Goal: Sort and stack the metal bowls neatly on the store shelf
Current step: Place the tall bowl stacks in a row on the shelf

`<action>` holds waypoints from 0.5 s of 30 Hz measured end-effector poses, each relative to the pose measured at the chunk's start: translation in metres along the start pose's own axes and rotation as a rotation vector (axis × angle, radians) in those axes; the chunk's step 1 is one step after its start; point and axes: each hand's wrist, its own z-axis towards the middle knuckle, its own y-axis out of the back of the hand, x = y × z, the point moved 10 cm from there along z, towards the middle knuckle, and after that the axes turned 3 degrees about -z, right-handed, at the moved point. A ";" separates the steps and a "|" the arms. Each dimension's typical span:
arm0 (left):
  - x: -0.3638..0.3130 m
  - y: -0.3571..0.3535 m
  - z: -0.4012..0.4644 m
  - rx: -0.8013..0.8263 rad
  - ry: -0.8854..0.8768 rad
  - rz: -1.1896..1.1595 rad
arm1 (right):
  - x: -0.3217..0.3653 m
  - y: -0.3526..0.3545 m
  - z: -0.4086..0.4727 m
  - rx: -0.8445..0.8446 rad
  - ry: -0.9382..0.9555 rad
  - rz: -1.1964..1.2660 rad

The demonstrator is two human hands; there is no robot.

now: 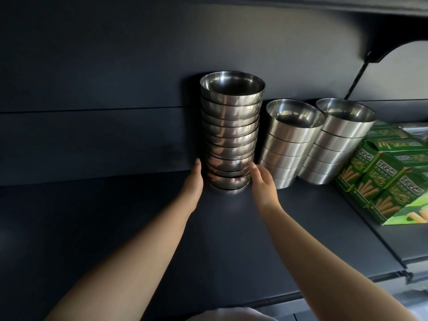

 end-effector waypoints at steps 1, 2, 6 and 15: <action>-0.005 0.009 -0.003 -0.044 -0.053 0.097 | 0.005 0.005 -0.005 -0.029 0.030 -0.029; -0.011 0.017 -0.007 -0.082 -0.113 0.186 | 0.009 0.009 -0.009 -0.045 0.054 -0.067; -0.022 0.032 -0.031 -0.138 -0.237 0.527 | 0.020 0.010 -0.019 -0.039 0.098 -0.276; -0.034 0.045 -0.104 -0.209 -0.333 1.125 | 0.044 -0.035 -0.055 0.266 0.435 -0.740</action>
